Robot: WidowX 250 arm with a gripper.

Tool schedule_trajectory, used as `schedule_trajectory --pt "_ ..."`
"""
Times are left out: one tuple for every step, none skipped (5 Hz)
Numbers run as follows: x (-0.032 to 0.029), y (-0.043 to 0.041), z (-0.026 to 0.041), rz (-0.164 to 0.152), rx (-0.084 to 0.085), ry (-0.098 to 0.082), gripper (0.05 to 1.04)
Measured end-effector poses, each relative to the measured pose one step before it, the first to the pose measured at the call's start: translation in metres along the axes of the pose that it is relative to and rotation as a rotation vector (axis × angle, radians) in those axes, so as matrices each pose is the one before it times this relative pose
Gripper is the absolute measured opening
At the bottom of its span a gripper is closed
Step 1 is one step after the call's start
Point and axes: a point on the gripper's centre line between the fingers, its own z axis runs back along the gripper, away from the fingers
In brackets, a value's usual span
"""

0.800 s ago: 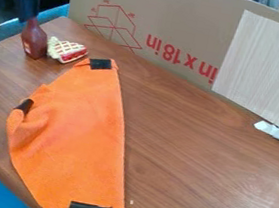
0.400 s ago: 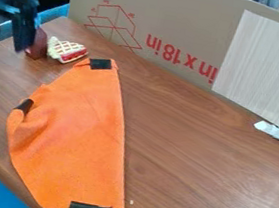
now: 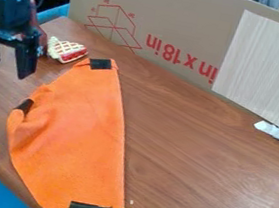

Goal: Unfold the cloth from thebottom left to the top right

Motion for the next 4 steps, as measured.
schedule_trajectory --pt "-0.00582 0.00071 -0.01114 0.0152 0.0085 0.0075 1.0" --pt "-0.00642 -0.0022 -0.01076 0.0023 -0.0082 0.0263 1.0" --pt "-0.00571 -0.00441 -0.00553 -0.0003 -0.0106 0.0192 1.0" --pt "-0.00076 -0.00736 -0.00256 -0.0122 -0.0015 0.0073 1.0"
